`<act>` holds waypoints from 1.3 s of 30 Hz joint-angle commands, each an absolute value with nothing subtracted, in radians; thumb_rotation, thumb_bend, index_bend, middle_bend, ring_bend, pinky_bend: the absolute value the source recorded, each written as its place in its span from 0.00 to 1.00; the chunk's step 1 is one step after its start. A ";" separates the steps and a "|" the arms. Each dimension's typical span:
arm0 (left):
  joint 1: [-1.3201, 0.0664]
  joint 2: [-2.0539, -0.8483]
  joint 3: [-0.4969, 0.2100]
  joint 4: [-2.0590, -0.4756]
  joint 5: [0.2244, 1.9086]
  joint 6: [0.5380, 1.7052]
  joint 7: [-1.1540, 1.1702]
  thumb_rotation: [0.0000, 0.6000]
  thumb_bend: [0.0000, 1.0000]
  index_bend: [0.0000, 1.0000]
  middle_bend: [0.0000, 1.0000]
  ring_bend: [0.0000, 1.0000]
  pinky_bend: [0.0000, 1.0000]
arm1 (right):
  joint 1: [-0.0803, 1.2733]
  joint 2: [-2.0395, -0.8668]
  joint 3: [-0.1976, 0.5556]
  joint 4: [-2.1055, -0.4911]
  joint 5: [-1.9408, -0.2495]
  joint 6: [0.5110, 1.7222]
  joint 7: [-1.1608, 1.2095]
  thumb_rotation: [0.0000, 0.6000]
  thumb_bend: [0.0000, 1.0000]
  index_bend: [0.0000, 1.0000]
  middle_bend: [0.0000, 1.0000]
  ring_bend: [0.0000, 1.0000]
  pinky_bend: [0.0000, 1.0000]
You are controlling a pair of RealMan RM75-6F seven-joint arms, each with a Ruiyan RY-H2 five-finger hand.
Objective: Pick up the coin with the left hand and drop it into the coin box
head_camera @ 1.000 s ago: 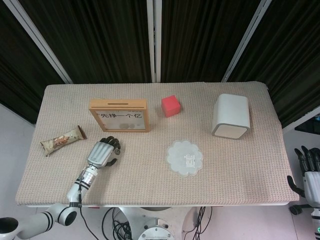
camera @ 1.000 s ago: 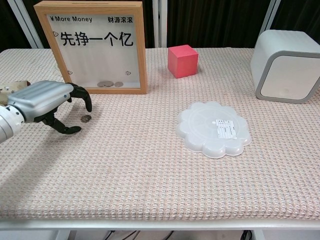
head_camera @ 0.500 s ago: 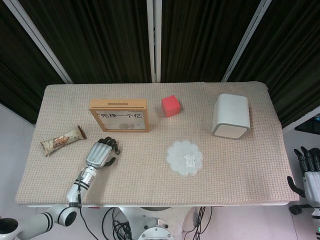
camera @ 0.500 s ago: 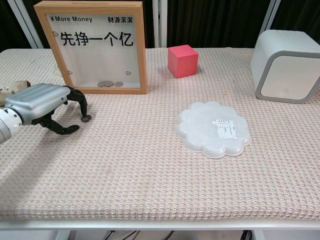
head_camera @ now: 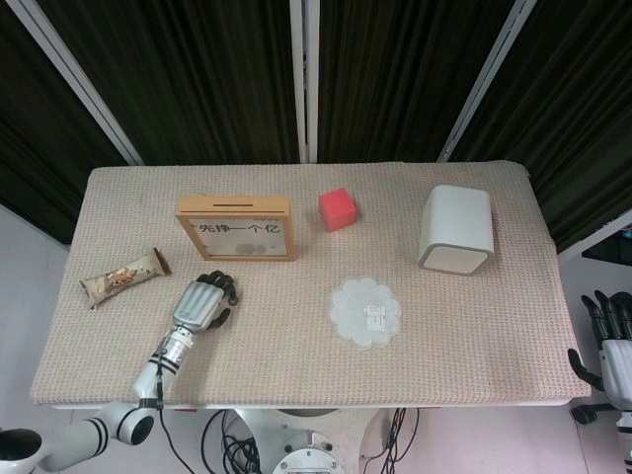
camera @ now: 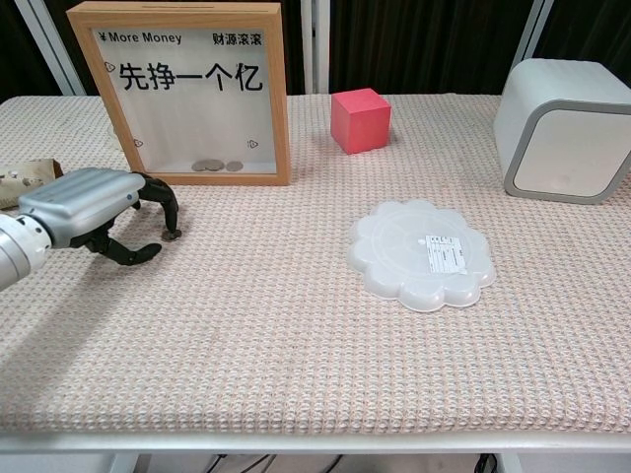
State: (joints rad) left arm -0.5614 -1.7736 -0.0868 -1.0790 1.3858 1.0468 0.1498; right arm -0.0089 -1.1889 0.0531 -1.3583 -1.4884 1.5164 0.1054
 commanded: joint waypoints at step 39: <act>-0.581 -1.832 -0.099 -0.972 1.399 1.061 0.057 1.00 0.26 0.46 0.25 0.16 0.30 | -0.010 -1.193 0.053 -1.344 -1.478 1.505 0.115 1.00 0.30 0.00 0.00 0.00 0.00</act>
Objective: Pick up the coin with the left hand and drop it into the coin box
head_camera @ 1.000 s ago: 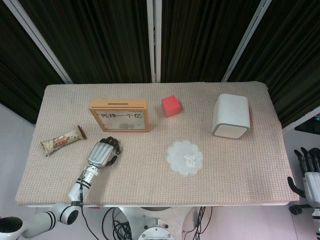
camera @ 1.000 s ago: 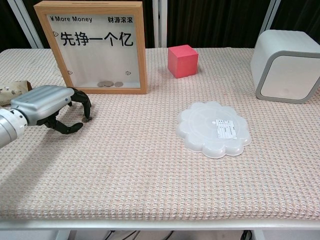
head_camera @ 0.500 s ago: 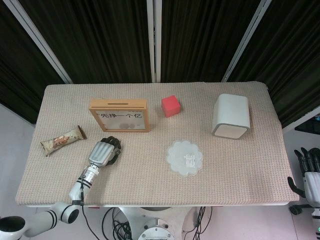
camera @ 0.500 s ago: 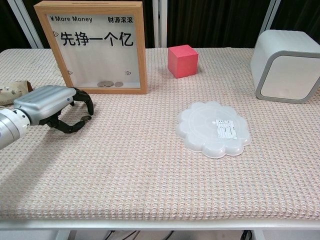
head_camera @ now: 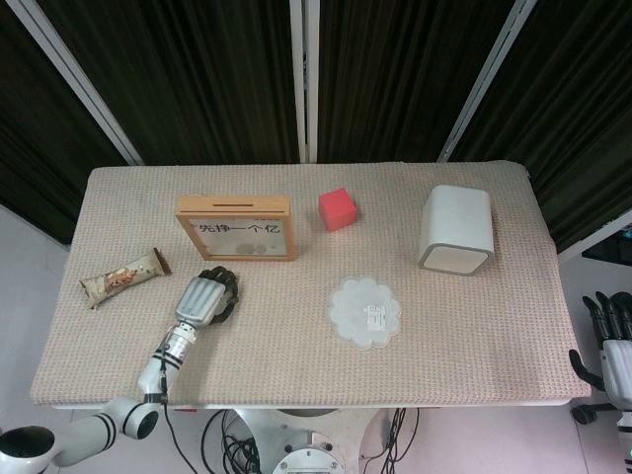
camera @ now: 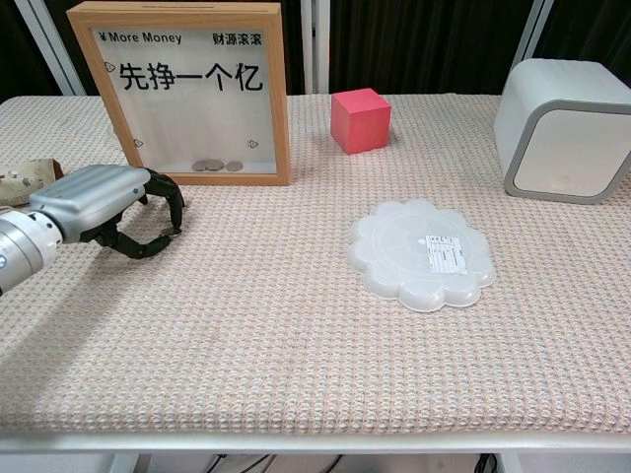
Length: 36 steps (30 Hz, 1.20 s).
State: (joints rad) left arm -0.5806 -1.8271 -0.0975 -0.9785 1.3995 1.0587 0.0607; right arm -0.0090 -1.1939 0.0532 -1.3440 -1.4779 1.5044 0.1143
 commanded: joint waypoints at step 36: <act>-0.591 -1.914 -0.119 -0.843 1.423 1.125 -0.021 1.00 0.31 0.54 0.31 0.21 0.33 | -0.010 -1.191 0.051 -1.332 -1.466 1.485 0.134 1.00 0.30 0.00 0.00 0.00 0.00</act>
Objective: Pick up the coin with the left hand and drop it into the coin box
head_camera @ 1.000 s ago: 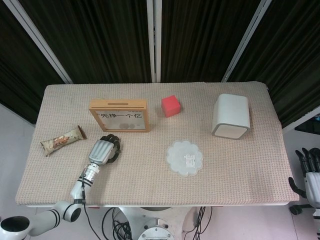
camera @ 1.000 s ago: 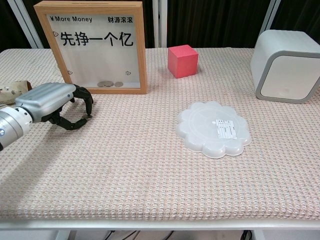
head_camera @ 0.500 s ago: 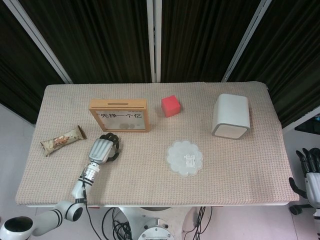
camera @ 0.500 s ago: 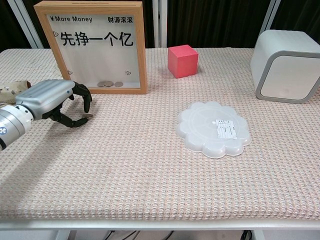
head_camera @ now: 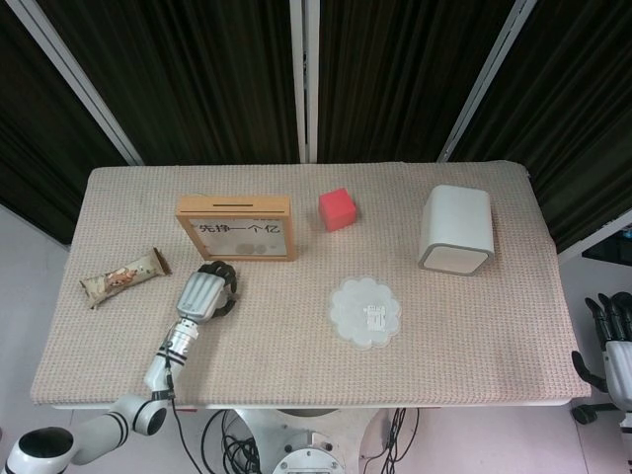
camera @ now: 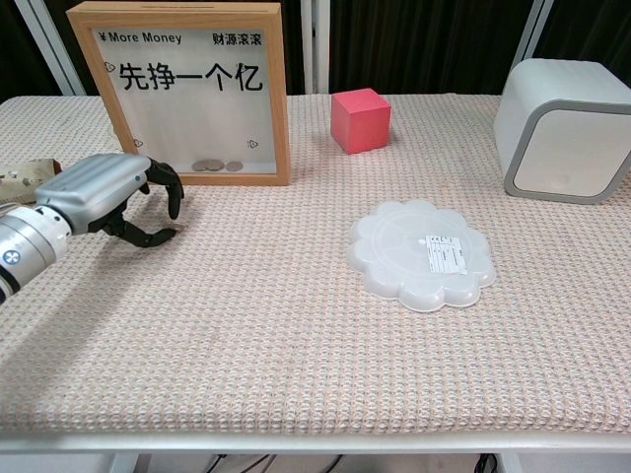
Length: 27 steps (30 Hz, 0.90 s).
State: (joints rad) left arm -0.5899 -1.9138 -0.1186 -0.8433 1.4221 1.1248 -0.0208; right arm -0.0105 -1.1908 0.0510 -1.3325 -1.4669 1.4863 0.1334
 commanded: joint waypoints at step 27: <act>-0.598 -1.912 -0.126 -0.845 1.408 1.106 -0.012 1.00 0.34 0.60 0.33 0.22 0.33 | -0.010 -1.188 0.052 -1.333 -1.460 1.475 0.142 1.00 0.30 0.00 0.00 0.00 0.00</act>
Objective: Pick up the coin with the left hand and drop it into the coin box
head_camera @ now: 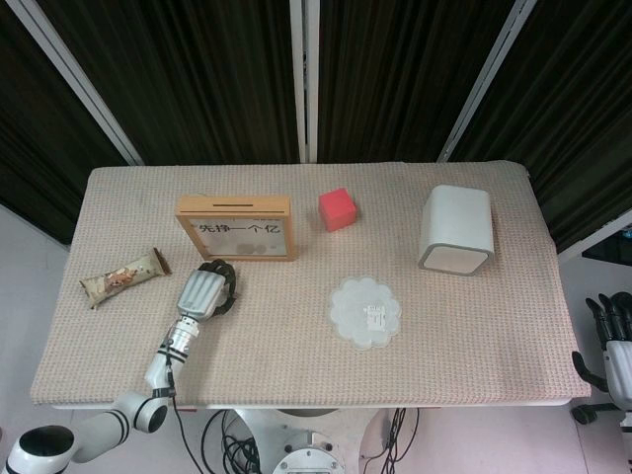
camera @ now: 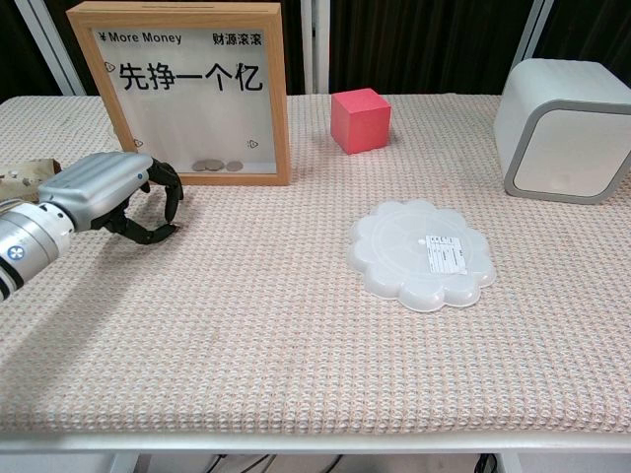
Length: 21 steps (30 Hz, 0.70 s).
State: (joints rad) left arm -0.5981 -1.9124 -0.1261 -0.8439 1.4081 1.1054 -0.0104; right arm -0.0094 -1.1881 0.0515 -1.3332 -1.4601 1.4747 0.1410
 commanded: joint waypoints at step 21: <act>-0.587 -1.850 -0.132 -0.963 1.386 1.084 -0.037 1.00 0.34 0.61 0.33 0.22 0.33 | -0.007 -1.186 0.047 -1.335 -1.469 1.472 0.149 1.00 0.31 0.00 0.00 0.00 0.00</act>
State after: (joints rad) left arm -0.5880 -1.8519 -0.1313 -0.9614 1.3880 1.0849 -0.0369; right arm -0.0073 -1.1859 0.0471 -1.3352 -1.4686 1.4716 0.1493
